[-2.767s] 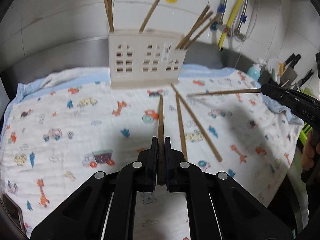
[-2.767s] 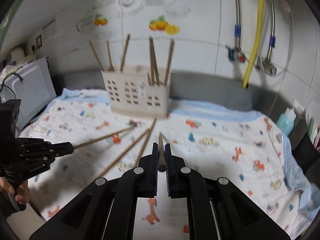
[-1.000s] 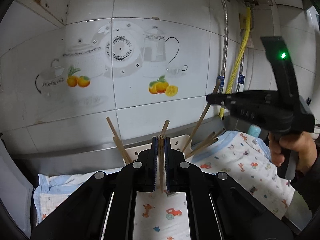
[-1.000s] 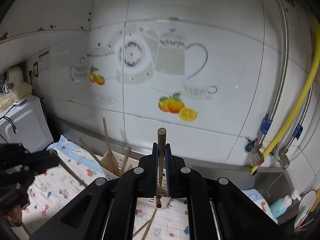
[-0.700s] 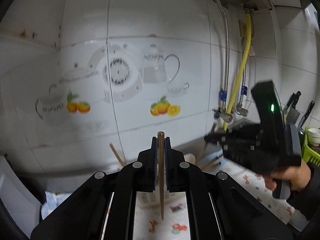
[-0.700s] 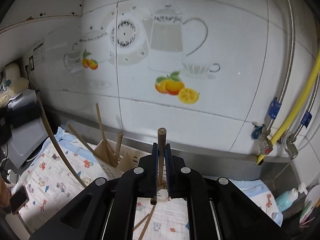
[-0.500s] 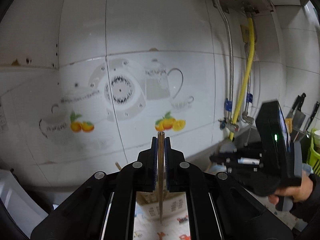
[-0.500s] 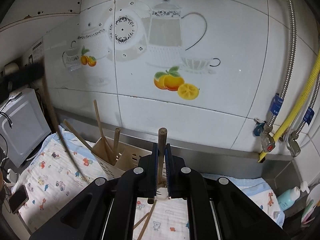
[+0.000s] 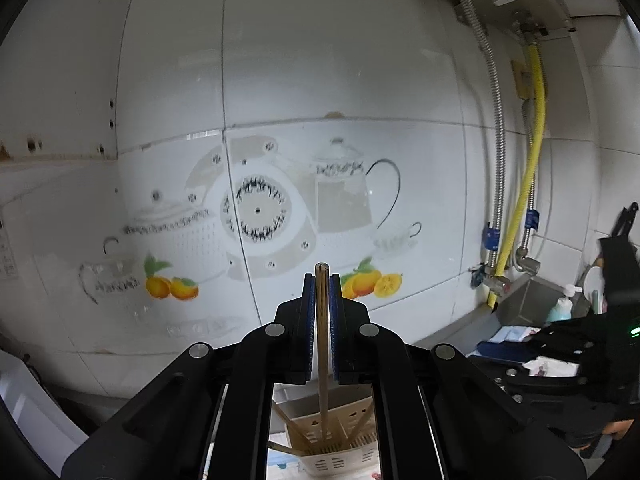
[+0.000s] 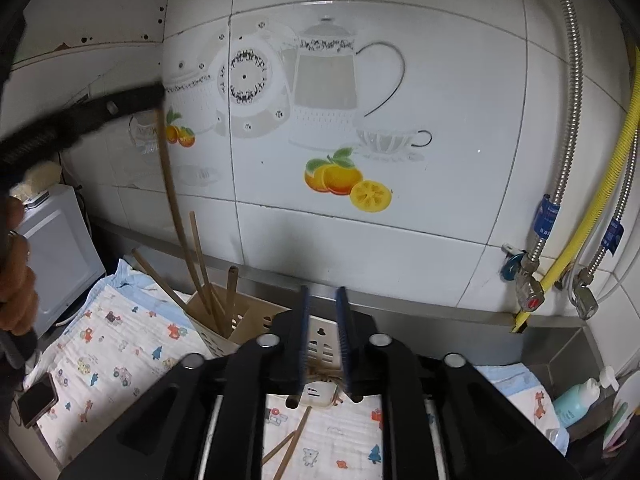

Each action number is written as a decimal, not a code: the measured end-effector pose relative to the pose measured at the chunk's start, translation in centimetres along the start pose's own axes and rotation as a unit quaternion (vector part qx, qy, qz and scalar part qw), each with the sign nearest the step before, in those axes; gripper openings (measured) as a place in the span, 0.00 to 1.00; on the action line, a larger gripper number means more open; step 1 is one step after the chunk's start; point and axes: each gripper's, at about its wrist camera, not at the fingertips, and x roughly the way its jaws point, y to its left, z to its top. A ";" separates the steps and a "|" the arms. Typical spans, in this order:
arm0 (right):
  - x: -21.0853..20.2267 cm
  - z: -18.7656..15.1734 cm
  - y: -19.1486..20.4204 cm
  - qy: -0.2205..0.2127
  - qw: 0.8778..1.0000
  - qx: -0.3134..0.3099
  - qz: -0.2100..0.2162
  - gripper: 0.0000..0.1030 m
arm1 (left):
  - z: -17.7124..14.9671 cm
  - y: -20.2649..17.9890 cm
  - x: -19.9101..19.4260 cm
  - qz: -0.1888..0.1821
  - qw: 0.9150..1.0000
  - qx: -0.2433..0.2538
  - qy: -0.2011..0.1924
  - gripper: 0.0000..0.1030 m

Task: Organize utensils
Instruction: 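Open both grippers to drop the chopsticks into the holder, then lower both grippers toward the last two chopsticks on the cloth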

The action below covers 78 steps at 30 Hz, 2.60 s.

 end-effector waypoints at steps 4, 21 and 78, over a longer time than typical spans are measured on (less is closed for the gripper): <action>-0.8 -0.2 0.2 -0.010 1.000 -0.002 0.003 0.20 | -1.3 0.6 1.1 0.002 1.000 -0.013 0.013 0.05; -6.5 -4.8 1.8 -0.041 0.999 -0.002 0.012 0.32 | -4.0 0.9 2.6 -0.009 0.998 -0.021 0.056 0.07; -4.7 -25.4 8.4 0.119 0.990 0.080 0.015 0.39 | -23.2 4.9 -16.5 0.032 0.984 -0.111 0.133 0.41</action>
